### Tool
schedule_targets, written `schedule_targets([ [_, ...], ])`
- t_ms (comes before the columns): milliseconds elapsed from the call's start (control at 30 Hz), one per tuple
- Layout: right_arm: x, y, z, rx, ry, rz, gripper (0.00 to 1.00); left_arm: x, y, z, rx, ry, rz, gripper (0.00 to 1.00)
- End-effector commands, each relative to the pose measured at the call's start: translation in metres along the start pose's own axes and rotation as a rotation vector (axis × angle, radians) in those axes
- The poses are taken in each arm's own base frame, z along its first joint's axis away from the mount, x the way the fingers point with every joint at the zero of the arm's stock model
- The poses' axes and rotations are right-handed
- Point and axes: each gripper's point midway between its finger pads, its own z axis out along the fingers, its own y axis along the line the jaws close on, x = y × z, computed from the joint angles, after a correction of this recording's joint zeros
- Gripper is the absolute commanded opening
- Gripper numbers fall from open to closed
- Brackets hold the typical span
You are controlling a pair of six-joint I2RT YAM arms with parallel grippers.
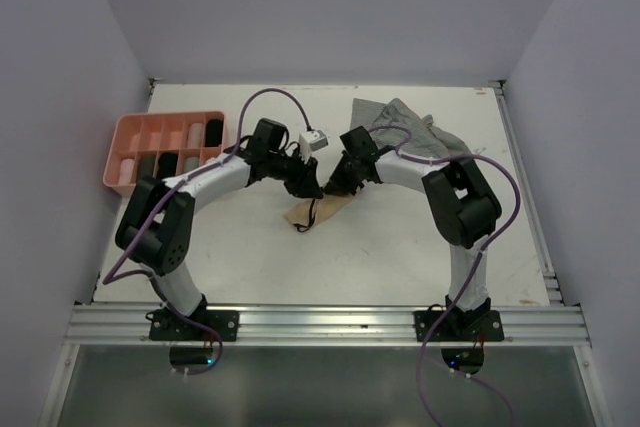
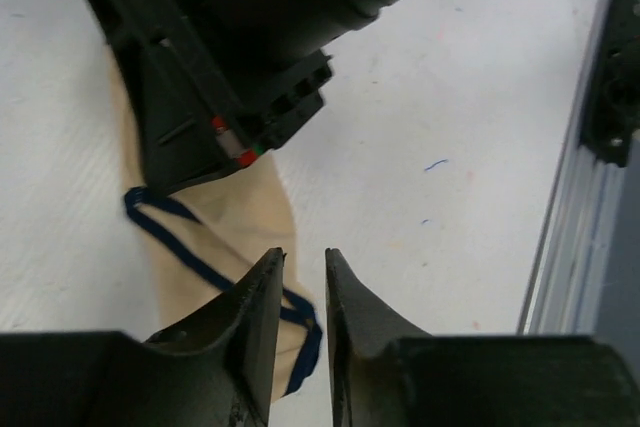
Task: Roll the underwear
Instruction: Fold the underwear
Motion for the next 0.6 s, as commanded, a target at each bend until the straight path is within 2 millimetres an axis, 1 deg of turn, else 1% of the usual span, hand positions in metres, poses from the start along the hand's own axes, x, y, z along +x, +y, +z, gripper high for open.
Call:
schedule_targets([
  [0, -0.004, -0.013, 0.004, 0.049, -0.025, 0.014, 0.15, -0.001, -0.027, 0.012, 0.148, -0.026, -0.05, 0.25],
  [67, -0.004, -0.013, 0.004, 0.051, -0.023, 0.013, 0.17, 0.009, -0.024, 0.022, 0.16, -0.015, -0.074, 0.23],
  [100, -0.003, -0.013, 0.004, 0.051, -0.019, 0.013, 0.17, 0.011, -0.023, 0.024, 0.156, -0.009, -0.116, 0.22],
  [233, -0.002, -0.013, 0.004, 0.049, -0.011, 0.019, 0.23, 0.014, -0.01, 0.035, 0.126, -0.014, -0.135, 0.21],
  [267, -0.001, -0.014, 0.004, 0.051, -0.008, 0.021, 0.24, 0.02, -0.002, 0.04, 0.098, 0.001, -0.151, 0.21],
  [333, 0.0, -0.014, 0.004, 0.049, -0.004, 0.021, 0.25, 0.024, 0.005, 0.045, 0.082, 0.019, -0.183, 0.21],
  [367, -0.001, -0.014, 0.004, 0.05, -0.003, 0.023, 0.26, 0.033, 0.014, 0.05, 0.052, 0.04, -0.212, 0.2],
  [500, -0.006, -0.014, -0.002, 0.044, -0.014, 0.021, 0.3, 0.058, 0.032, 0.051, -0.006, 0.078, -0.334, 0.18],
  [533, -0.009, -0.014, -0.005, 0.04, -0.021, 0.023, 0.34, 0.062, 0.036, 0.049, -0.015, 0.081, -0.343, 0.18],
  [567, -0.011, -0.018, -0.007, 0.047, -0.028, 0.019, 0.38, 0.064, 0.037, 0.048, -0.017, 0.086, -0.347, 0.18],
])
